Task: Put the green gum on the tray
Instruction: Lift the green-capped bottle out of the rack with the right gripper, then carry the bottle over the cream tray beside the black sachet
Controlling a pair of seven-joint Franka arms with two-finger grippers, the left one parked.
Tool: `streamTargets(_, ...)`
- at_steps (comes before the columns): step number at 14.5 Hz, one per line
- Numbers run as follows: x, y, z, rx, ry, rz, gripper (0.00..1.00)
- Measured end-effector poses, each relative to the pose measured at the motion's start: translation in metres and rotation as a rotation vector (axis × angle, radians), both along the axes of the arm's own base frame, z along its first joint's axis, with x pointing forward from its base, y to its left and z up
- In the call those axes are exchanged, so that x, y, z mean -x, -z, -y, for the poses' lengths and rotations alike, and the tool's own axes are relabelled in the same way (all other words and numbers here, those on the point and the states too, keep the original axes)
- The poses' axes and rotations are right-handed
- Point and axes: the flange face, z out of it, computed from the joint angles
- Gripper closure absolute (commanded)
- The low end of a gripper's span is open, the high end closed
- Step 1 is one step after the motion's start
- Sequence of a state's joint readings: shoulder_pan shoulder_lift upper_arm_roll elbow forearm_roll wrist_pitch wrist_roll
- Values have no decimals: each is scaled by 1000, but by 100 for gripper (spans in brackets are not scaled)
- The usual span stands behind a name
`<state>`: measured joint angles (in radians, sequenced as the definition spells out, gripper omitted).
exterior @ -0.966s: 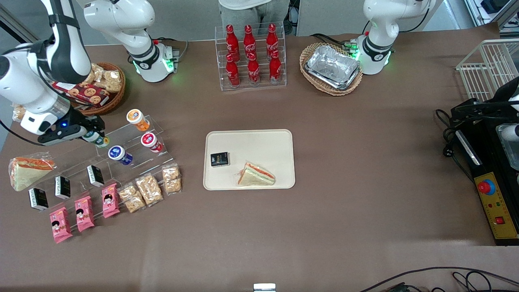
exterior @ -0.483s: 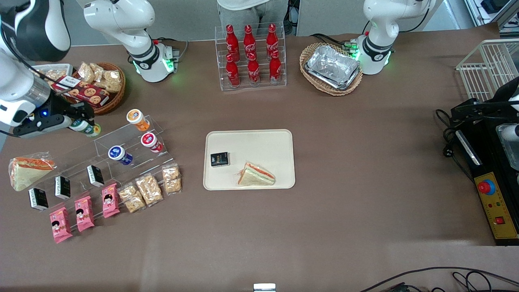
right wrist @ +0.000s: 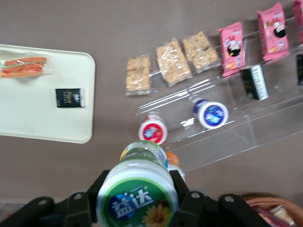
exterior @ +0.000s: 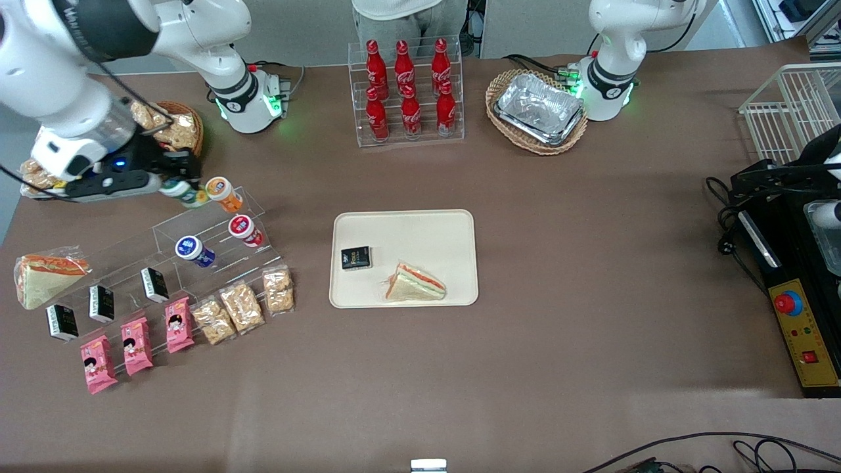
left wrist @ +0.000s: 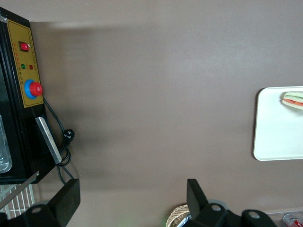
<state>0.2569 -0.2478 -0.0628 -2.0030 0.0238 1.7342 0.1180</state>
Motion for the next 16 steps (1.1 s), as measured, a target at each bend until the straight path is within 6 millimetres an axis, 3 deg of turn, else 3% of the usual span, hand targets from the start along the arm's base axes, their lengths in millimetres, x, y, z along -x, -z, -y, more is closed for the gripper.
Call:
streamTargets(4,12,12,-72,-38,189,-48,62)
streamTargets(7,9,41,-119,-37,303,-46,61)
streamTargets(11,11,115,-172,-38,419,-24,61)
streamTargets(16,20,220,-203,-67,483,39,62)
